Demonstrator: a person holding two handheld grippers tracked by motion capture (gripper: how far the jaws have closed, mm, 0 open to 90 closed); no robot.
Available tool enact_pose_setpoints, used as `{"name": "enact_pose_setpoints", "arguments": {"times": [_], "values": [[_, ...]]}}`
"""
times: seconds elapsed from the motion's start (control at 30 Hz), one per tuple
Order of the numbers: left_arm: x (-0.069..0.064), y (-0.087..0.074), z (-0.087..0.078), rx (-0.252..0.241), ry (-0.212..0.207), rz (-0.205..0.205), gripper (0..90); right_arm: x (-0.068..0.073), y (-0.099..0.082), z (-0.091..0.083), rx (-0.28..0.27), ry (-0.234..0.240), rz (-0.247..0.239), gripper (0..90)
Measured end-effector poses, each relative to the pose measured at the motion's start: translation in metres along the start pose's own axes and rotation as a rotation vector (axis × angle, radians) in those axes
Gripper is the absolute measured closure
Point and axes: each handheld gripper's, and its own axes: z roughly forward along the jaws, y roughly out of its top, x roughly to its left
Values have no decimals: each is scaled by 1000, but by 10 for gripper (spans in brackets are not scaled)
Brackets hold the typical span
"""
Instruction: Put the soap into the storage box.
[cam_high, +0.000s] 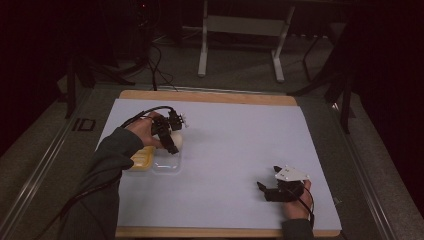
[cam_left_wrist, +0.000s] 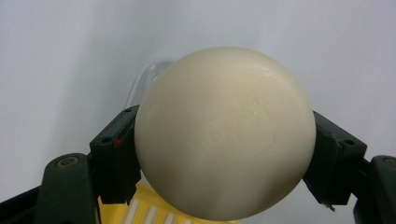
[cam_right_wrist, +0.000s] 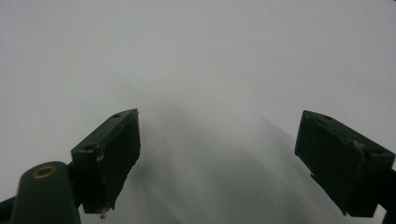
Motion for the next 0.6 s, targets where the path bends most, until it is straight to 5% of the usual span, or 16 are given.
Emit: {"name": "enact_pose_setpoints", "arguments": {"times": [0.6], "values": [[13,-43,1,43,24,-73,244,1,0,0,1,-4,-1,140]]}}
